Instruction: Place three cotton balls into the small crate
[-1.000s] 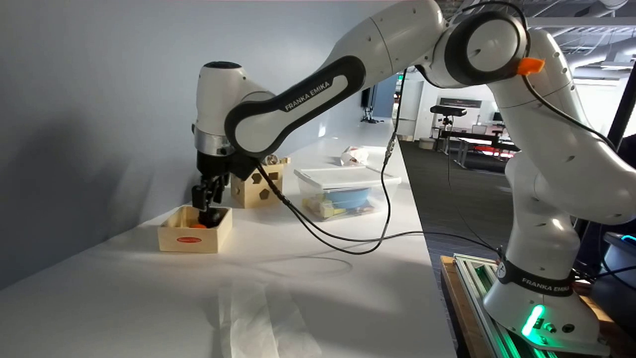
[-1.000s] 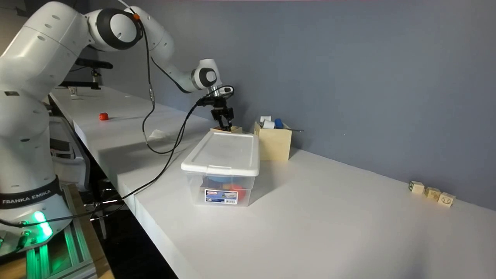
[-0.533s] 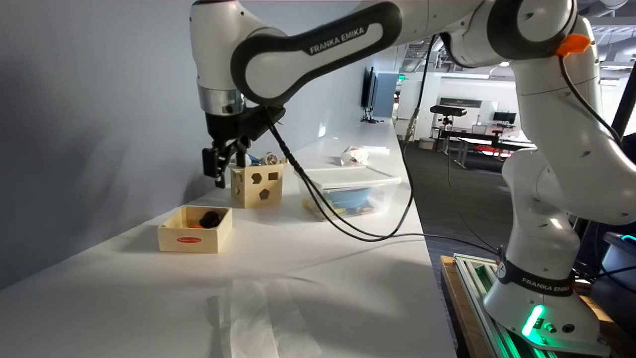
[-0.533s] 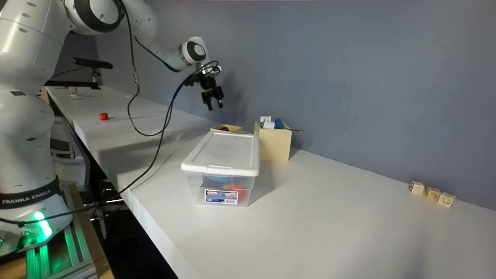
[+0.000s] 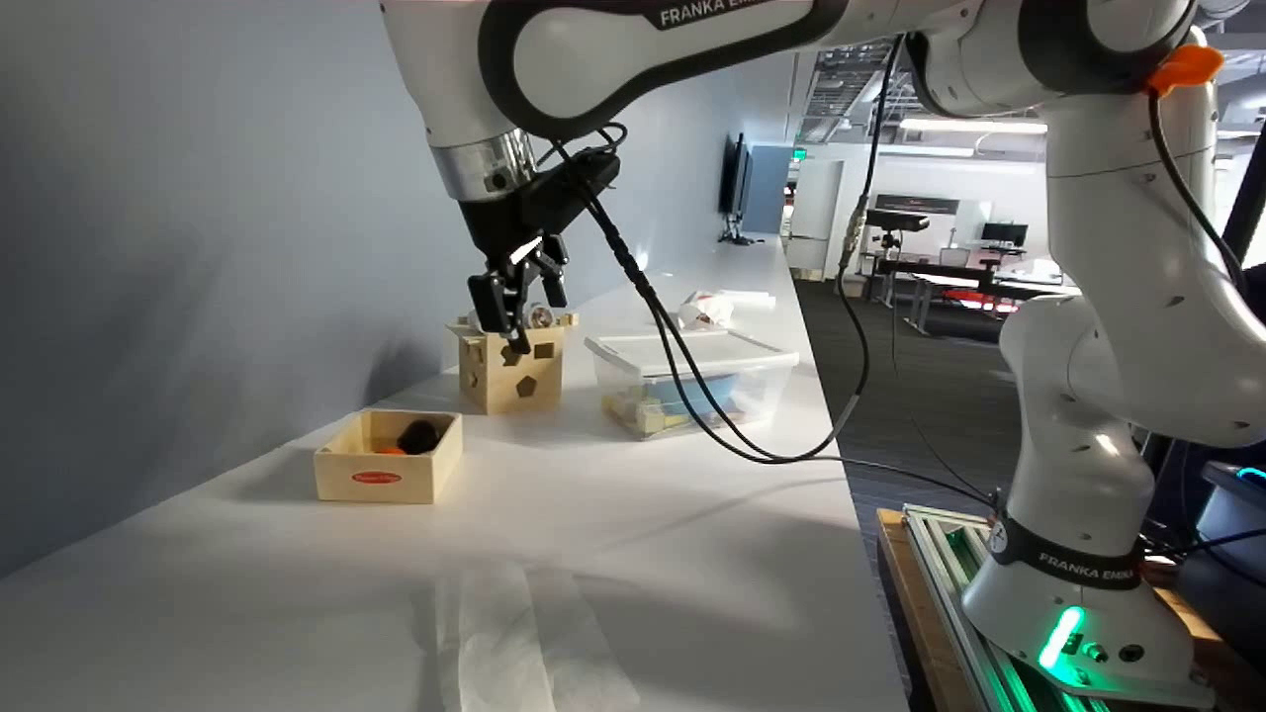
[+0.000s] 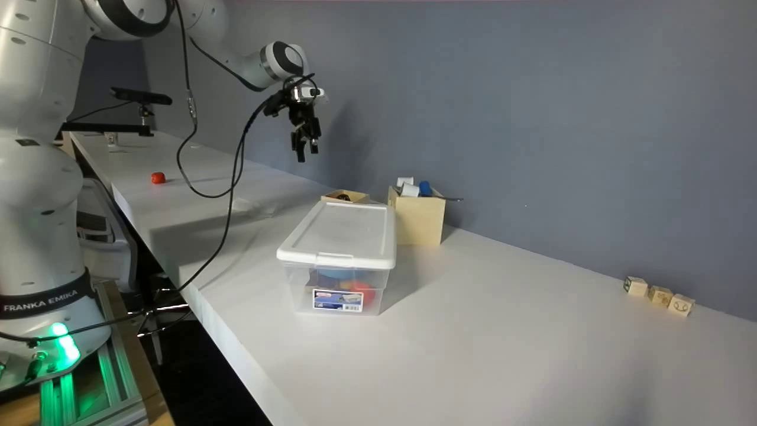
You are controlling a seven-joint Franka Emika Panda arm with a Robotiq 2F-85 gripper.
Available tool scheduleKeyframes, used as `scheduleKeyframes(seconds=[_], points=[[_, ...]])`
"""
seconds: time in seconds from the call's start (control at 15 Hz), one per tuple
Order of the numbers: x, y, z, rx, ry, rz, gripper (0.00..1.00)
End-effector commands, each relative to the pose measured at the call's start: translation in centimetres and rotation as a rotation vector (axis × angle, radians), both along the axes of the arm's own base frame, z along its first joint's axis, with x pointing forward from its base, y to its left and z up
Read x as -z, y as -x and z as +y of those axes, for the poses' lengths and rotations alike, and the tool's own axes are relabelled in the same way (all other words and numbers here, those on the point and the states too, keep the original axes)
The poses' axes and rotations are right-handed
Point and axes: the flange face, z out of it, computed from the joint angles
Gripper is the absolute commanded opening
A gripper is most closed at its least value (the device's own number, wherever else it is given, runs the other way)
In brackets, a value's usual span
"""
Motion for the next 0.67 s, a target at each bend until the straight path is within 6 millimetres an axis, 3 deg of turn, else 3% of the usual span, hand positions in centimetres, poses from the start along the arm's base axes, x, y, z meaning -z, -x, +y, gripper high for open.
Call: scheduleKeyframes(seconds=[0.0, 0.4, 0.47, 0.6], points=[[0.0, 0.0, 0.0, 0.001, 0.0, 0.002, 1.0], [0.2, -0.5, -0.6, 0.017, 0.003, -0.005, 1.0], [-0.2, -1.1, -1.8, 0.014, 0.004, -0.016, 1.0], [-1.9, -2.0, -6.0, -0.08, 0.029, 0.027, 1.0]])
